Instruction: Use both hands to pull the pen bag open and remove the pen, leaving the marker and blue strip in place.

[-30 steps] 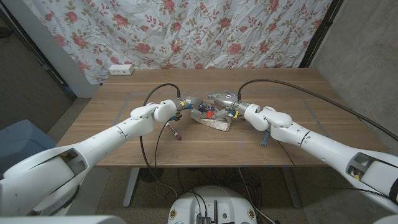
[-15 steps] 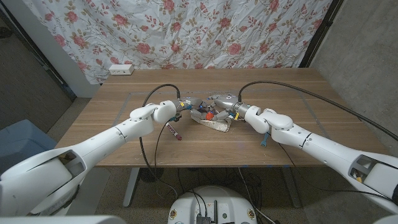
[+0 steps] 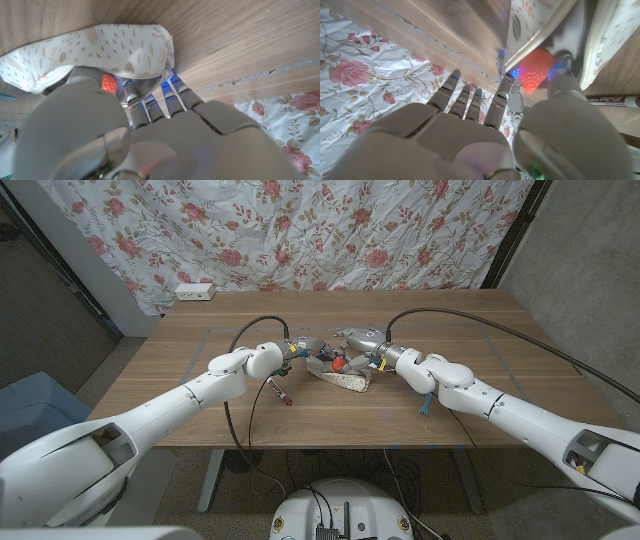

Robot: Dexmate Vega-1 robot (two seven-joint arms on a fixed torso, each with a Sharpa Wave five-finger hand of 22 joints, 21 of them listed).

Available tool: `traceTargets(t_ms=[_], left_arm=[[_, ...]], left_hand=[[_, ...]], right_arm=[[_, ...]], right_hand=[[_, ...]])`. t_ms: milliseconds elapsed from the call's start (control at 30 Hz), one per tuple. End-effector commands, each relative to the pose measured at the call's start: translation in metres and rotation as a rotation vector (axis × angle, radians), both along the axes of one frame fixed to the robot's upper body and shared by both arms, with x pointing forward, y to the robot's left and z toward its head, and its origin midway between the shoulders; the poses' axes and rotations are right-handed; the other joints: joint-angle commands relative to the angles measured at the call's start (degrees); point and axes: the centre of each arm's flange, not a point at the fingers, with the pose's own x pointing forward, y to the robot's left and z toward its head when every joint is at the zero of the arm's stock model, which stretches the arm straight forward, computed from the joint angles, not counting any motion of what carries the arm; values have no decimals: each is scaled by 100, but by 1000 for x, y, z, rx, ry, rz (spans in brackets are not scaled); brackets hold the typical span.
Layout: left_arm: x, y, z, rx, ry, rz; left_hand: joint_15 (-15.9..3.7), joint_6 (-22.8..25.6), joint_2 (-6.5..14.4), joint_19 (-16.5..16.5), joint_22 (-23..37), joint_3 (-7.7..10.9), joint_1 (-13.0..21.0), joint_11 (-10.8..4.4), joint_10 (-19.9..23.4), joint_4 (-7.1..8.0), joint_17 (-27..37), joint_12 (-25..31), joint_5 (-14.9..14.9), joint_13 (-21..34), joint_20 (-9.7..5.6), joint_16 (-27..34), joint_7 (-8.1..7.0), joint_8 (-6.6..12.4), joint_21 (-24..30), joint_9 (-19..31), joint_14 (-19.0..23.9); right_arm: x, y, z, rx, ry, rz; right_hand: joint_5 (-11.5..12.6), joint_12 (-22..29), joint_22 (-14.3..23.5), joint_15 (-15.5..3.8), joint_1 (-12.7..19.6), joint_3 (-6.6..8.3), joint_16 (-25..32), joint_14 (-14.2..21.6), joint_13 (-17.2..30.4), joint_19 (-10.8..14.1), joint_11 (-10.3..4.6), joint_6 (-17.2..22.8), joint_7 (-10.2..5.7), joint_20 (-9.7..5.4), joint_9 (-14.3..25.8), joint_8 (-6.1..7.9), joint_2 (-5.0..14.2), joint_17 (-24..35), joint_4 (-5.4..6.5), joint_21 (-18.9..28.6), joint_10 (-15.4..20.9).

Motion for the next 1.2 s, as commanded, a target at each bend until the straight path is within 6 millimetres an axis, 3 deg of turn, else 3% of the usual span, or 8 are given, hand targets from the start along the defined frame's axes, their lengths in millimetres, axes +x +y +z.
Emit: traceTargets(t_ms=[33,1200], left_arm=[[2,1,0,0,0,2],[-1,-7,12,32,-37,-1]], left_hand=[[-575,32,51,2,-4,22,-10,25,24,-28,15,59,2,6,-8,25,9,29,37,20,-6],[-564,106,84,1,-4,26,-34,35,31,-34,14,60,4,6,-6,30,21,53,37,21,12]], right_arm=[[-4,-5,11,21,-8,5],[-23,-25,57,94,-41,36]], right_hand=[[58,54,15,-15,60,-14,27,39,12,43,-27,68,2,0,14,58,7,32,11,36,66],[101,20,15,14,50,-65,17,-14,12,-12,-28,48,-3,50,46,96,29,65,49,-3,88]])
